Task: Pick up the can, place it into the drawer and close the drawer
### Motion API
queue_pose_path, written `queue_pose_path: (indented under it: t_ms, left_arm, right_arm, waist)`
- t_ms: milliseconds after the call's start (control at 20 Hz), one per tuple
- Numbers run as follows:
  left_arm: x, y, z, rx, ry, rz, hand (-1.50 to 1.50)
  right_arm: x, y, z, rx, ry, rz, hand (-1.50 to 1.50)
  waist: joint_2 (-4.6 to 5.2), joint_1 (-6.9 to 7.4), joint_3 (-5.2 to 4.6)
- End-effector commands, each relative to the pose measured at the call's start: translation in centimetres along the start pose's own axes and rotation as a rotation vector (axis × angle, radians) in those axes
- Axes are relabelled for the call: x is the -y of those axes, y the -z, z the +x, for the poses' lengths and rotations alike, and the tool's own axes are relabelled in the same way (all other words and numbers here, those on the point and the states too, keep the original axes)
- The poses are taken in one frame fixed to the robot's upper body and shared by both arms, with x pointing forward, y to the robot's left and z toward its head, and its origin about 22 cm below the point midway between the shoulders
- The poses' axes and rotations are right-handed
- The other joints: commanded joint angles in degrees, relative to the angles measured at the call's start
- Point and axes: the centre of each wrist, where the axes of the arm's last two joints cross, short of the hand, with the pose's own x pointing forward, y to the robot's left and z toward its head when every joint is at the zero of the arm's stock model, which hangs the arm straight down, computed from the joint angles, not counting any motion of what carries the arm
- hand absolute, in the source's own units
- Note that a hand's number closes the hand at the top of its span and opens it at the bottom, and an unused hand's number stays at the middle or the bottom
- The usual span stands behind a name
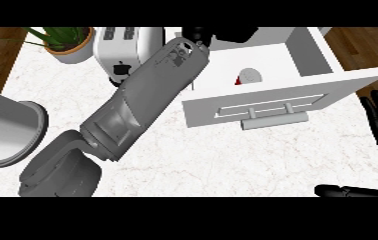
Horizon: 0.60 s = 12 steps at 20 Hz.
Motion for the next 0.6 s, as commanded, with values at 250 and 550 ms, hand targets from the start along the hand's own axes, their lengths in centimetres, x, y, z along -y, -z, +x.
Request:
queue_pose_path:
  t_ms: [250, 550]
  left_arm:
    - [0.1, -0.3, -0.4, -0.036, -0.047, 0.039, -1.50]
    - [0.4, -0.6, -0.3, -0.043, -0.086, 0.054, -1.50]
  right_arm:
    - [-0.3, -0.3, 2.2, 0.052, -0.074, 0.003, -1.50]
    - [0.0, -0.5, 2.8, 0.139, -0.291, 0.058, -1.50]
  waist:
    - [-0.42, 0.40, -0.10]
    - [-0.34, 0.40, -0.05]
